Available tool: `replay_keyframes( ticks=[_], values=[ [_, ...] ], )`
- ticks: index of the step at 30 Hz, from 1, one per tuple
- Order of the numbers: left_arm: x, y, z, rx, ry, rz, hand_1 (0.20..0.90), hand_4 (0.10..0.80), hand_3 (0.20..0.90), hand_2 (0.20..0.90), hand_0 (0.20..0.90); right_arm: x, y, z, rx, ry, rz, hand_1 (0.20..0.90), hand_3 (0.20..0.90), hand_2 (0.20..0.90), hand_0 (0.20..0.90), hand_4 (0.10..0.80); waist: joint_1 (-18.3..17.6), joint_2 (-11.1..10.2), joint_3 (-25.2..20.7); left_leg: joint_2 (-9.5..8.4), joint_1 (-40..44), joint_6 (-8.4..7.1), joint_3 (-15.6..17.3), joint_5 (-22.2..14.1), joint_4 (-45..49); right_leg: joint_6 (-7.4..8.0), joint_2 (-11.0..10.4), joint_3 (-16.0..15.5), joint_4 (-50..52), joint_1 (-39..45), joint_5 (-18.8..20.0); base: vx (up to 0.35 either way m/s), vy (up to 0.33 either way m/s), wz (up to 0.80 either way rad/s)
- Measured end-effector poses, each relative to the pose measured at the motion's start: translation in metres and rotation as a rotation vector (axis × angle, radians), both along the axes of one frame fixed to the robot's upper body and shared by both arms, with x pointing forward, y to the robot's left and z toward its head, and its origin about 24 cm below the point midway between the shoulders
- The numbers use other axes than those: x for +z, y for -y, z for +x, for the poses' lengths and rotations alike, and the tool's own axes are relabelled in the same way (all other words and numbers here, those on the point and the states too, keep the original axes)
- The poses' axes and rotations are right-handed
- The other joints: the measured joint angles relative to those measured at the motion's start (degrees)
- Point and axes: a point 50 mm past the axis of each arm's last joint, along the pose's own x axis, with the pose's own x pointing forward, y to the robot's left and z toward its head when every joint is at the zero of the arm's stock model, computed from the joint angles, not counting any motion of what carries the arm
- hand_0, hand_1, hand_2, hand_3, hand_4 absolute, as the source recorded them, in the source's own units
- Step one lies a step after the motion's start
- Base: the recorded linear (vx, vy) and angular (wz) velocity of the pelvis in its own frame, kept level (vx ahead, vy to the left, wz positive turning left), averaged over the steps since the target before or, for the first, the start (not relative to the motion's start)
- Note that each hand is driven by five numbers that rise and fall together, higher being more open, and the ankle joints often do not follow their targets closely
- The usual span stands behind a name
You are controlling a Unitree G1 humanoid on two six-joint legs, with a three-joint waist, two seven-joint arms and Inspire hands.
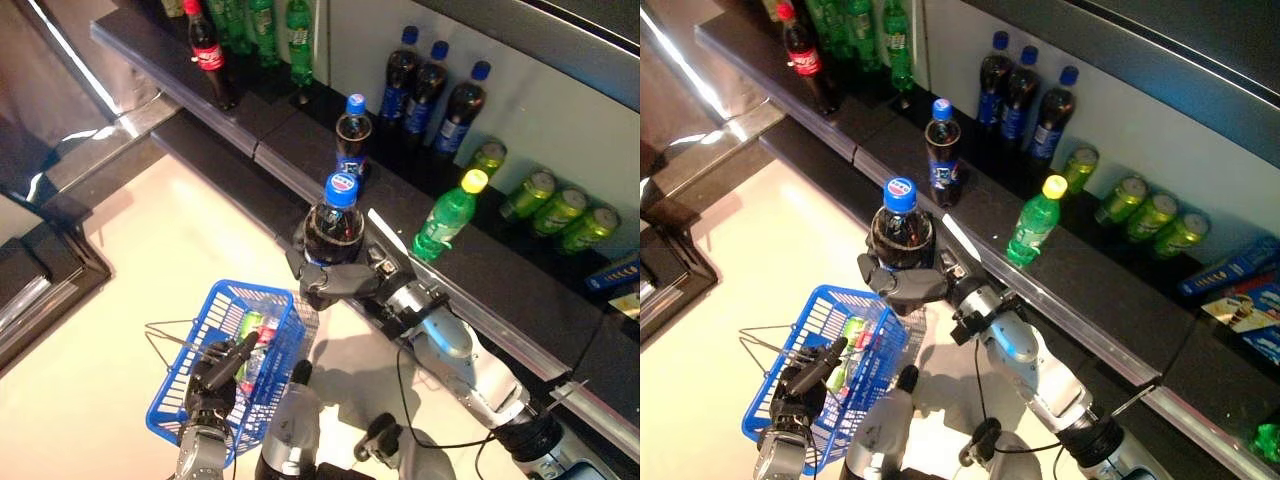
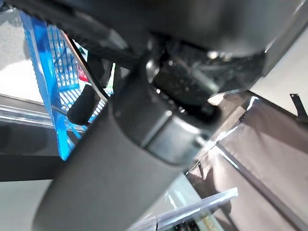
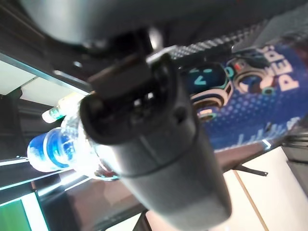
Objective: Pick up the drink and place into the basket.
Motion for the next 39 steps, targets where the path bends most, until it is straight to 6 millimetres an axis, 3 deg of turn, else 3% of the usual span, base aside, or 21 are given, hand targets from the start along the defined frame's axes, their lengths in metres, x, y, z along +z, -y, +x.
replay_keyframes(
  ticks=[8, 13, 18, 27, 33, 39],
  values=[
    [0.021, -0.01, 0.0, -0.24, 0.096, 0.064, 0.3, 0.1, 0.2, 0.3, 0.3, 0.015, -0.009, 0.02, -0.19, -0.009, 0.11, 0.3, 0.2, 0.3, 0.3, 0.1, 4.1, -0.1, 0.0, -1.62, -0.6, -0.08, -3.5, 0.1, 0.0, 1.12, -1.1, -2.8, 0.0, 1.5, -1.1, 0.024, 0.002, 0.24],
    [0.046, -0.004, 0.01, -0.444, 0.206, 0.116, 0.3, 0.1, 0.2, 0.3, 0.3, 0.008, -0.017, 0.028, -0.245, -0.064, 0.11, 0.3, 0.2, 0.3, 0.3, 0.1, 6.4, -0.1, 0.1, -2.46, -0.8, 0.03, -4.9, 0.1, 0.0, 1.66, -1.3, -2.9, -0.3, 2.5, -1.5, 0.033, 0.005, 0.2],
    [0.059, 0.0, 0.014, -0.587, 0.251, 0.164, 0.3, 0.1, 0.2, 0.3, 0.3, -0.001, -0.021, 0.029, -0.261, -0.107, 0.092, 0.3, 0.2, 0.3, 0.3, 0.1, 7.1, -0.1, 0.1, -2.86, -0.7, 0.22, -5.2, 0.3, 0.0, 1.78, -1.6, -3.0, -0.3, 2.6, -1.5, 0.018, 0.013, 0.07],
    [0.085, 0.012, 0.028, -0.822, 0.345, 0.217, 0.3, 0.1, 0.2, 0.3, 0.3, -0.026, -0.028, 0.035, -0.296, -0.216, 0.052, 0.3, 0.2, 0.3, 0.3, 0.1, 7.7, -0.2, 0.0, -3.85, -0.9, 0.55, -6.6, 0.5, -0.2, 2.19, -2.4, -4.6, -0.6, 3.6, -1.6, 0.009, 0.001, 0.09],
    [0.101, 0.016, 0.028, -0.962, 0.422, 0.245, 0.3, 0.1, 0.2, 0.3, 0.3, -0.062, -0.027, 0.043, -0.369, -0.365, 0.003, 0.3, 0.2, 0.3, 0.3, 0.1, 9.2, -0.2, 0.0, -4.29, -1.2, 0.62, -7.3, 0.8, -1.0, 2.66, -2.7, -5.7, -0.8, 3.7, -1.8, -0.001, -0.005, 0.07],
    [0.11, 0.016, 0.032, -1.02, 0.448, 0.265, 0.3, 0.1, 0.2, 0.3, 0.3, -0.084, -0.026, 0.047, -0.43, -0.443, -0.042, 0.3, 0.2, 0.3, 0.3, 0.1, 10.1, -0.2, 0.0, -4.56, -2.1, 0.5, -8.7, 0.9, -1.1, 2.88, -2.8, -7.0, -0.9, 3.5, -2.0, -0.001, -0.014, 0.11]
  ],
)
